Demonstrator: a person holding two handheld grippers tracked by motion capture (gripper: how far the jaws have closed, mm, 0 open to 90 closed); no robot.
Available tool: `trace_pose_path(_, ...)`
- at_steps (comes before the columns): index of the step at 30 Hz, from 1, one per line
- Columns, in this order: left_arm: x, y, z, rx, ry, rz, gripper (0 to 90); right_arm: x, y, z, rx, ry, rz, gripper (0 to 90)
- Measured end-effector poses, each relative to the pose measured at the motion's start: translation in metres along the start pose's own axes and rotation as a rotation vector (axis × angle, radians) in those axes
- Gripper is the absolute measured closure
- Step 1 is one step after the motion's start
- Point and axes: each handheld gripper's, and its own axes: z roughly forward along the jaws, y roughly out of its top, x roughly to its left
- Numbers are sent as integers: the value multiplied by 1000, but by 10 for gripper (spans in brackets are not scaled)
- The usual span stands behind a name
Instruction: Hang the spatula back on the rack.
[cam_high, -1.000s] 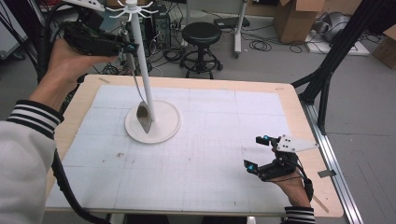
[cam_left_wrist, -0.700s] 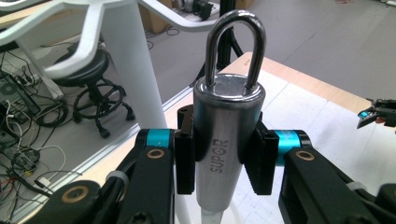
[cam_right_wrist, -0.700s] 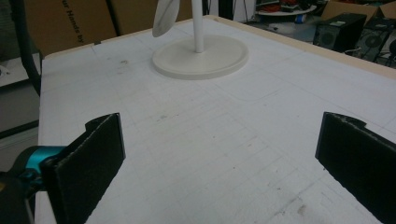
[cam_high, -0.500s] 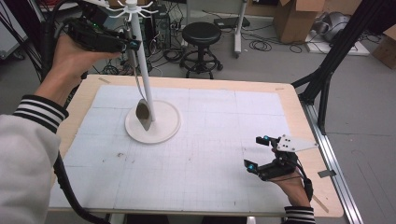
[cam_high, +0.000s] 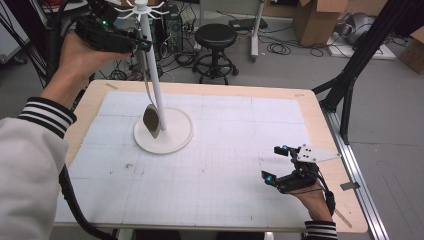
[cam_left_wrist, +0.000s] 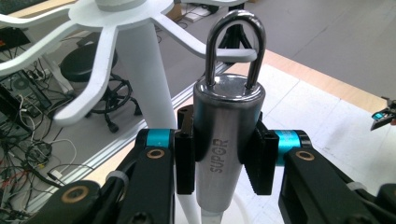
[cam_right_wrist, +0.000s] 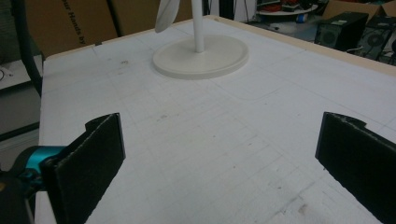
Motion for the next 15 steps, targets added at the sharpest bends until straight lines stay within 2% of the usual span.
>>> trace_pose_path(10, 6, -2, 6, 23, 18, -6, 687, 0, 0, 0, 0, -1, 3, 4)
trace_pose_path(15, 9, -5, 5, 19, 20, -9, 684, -1, -1, 0, 1, 4, 5, 4)
